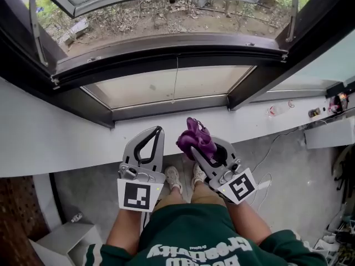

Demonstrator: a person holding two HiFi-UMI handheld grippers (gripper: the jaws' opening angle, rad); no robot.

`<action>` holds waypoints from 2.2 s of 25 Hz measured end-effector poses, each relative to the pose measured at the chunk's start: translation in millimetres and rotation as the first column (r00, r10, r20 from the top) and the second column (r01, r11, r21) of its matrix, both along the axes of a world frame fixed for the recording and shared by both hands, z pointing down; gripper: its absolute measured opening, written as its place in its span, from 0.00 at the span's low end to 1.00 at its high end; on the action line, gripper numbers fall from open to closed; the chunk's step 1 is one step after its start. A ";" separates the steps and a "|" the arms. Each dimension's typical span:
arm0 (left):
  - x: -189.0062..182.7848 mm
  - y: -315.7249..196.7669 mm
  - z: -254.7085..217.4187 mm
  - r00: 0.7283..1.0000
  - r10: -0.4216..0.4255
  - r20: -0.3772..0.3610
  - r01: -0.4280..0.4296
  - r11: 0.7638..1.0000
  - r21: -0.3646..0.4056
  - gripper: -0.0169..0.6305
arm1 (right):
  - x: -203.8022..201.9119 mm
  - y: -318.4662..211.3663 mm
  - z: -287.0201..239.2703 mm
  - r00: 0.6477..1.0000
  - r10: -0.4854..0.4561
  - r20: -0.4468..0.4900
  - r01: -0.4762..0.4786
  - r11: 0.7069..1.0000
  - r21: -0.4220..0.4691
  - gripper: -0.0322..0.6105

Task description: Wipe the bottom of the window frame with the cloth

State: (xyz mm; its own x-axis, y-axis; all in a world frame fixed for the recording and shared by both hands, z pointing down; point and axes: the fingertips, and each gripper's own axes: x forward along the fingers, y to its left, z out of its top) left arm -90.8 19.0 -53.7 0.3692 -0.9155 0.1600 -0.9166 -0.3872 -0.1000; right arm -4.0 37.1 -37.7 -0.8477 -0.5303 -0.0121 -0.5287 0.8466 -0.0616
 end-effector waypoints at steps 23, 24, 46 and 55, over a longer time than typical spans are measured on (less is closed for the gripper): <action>85.5 -14.9 93.6 0.991 -0.093 0.096 0.108 0.980 -0.166 0.04 | 98.5 -24.7 97.8 0.998 0.046 0.049 -0.038 0.987 -0.159 0.21; 81.6 -15.5 100.1 0.990 -0.092 0.102 0.110 0.978 -0.179 0.04 | 95.4 -22.4 101.4 0.998 0.051 0.048 -0.042 0.985 -0.170 0.21; -232.0 19.0 292.8 0.958 -0.287 0.008 0.281 0.932 -0.230 0.04 | -217.6 -26.3 283.8 0.996 -0.072 -0.061 0.051 0.956 -0.290 0.20; -277.1 18.7 396.6 0.940 -0.340 -0.011 0.328 0.913 -0.245 0.04 | -275.4 -30.5 379.7 0.990 -0.129 -0.057 0.105 0.946 -0.306 0.21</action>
